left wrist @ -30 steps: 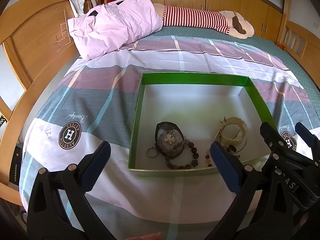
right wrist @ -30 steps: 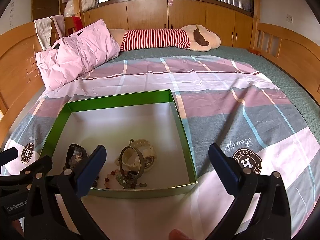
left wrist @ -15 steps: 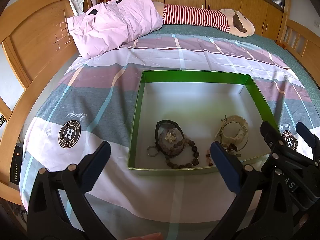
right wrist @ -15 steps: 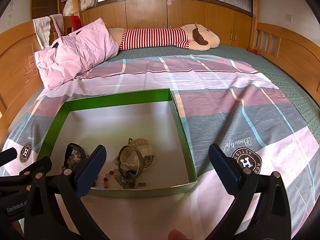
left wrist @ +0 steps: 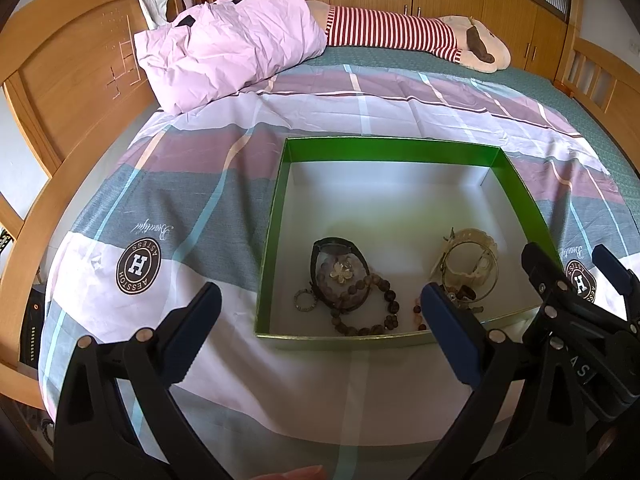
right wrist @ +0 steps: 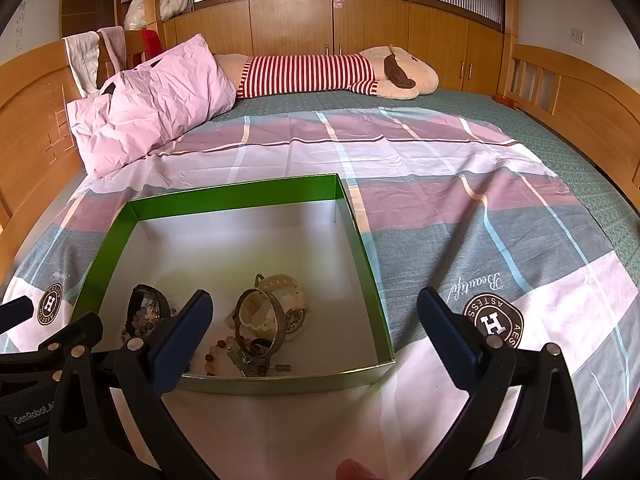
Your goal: Organize jewelry
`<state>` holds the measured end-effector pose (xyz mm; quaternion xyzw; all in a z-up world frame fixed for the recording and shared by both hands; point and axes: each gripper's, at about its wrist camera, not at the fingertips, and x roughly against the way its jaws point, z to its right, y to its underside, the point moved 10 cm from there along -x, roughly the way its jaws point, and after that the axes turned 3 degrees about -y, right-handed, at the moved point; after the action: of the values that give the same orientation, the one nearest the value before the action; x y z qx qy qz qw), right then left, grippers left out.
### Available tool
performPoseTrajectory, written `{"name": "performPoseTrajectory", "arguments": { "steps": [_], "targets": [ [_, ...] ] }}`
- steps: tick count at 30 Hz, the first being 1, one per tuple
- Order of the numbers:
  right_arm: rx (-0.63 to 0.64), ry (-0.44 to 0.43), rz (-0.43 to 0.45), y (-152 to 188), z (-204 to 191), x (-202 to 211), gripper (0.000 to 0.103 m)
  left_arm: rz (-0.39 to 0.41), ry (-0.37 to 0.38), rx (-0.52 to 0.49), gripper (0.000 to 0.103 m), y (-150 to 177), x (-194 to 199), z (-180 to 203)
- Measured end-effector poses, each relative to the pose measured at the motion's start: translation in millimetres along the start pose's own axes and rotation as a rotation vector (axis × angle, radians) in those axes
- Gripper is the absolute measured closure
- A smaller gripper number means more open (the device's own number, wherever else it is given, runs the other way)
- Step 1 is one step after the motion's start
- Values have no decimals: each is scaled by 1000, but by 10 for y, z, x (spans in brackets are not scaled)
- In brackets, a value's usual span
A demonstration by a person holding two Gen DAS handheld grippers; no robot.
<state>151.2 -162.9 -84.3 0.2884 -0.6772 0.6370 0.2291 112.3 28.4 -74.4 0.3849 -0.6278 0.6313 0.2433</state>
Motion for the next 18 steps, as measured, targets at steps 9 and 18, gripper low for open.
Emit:
{"name": "performPoseTrajectory", "arguments": {
  "steps": [9,18],
  "targets": [
    [2,5,-3,19,3,-20,1,-4,-6,-1,2,10,-10,7],
    [2,10,-6,24,3,-31,1,-9,-6,0,2,16,-18,8]
  ]
}}
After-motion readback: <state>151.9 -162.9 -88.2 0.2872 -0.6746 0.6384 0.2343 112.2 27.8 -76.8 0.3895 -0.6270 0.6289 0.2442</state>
